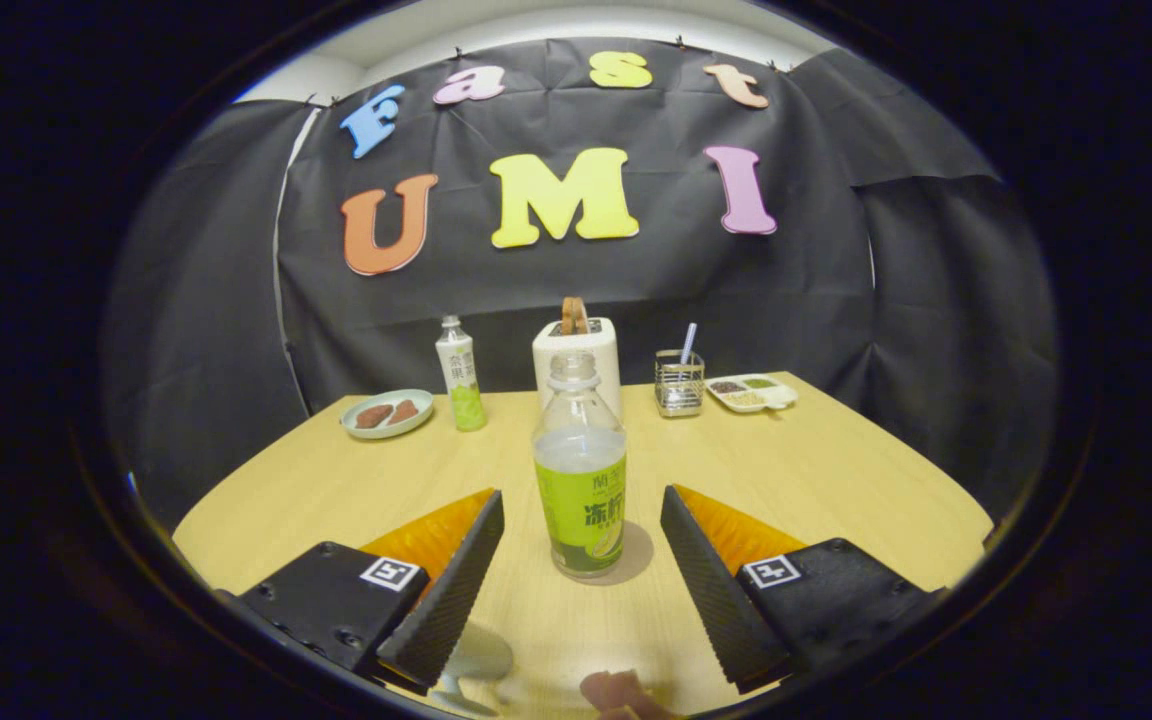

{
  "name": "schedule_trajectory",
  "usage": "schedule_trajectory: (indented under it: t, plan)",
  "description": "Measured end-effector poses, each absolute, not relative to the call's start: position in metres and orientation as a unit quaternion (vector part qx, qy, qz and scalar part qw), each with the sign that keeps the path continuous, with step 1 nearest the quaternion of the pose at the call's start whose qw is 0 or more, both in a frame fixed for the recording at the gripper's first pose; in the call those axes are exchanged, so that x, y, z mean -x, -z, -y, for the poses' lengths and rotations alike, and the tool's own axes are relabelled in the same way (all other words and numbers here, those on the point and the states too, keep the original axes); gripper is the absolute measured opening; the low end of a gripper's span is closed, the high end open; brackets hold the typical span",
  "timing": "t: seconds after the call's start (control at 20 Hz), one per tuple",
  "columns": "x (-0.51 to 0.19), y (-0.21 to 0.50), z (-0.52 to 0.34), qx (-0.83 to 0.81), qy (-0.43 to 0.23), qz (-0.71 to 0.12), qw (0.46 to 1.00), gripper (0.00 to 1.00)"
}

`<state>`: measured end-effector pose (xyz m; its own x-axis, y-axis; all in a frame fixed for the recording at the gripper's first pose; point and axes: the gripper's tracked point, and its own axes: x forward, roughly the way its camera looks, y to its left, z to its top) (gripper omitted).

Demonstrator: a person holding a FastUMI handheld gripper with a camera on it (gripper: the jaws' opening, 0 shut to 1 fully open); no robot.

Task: Take the bottle from table, then pour the juice into the cup, finally place the bottle on the coaster

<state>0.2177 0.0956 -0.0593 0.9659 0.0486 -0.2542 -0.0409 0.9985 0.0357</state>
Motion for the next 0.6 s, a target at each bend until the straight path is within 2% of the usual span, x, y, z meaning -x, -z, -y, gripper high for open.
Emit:
schedule_trajectory:
  t: [0.3, 0.6]
  plan:
    - [-0.149, 0.018, -0.080, -0.042, -0.027, -0.121, 0.991, 1.00]
    - [-0.094, -0.012, -0.057, -0.054, -0.001, -0.099, 0.994, 1.00]
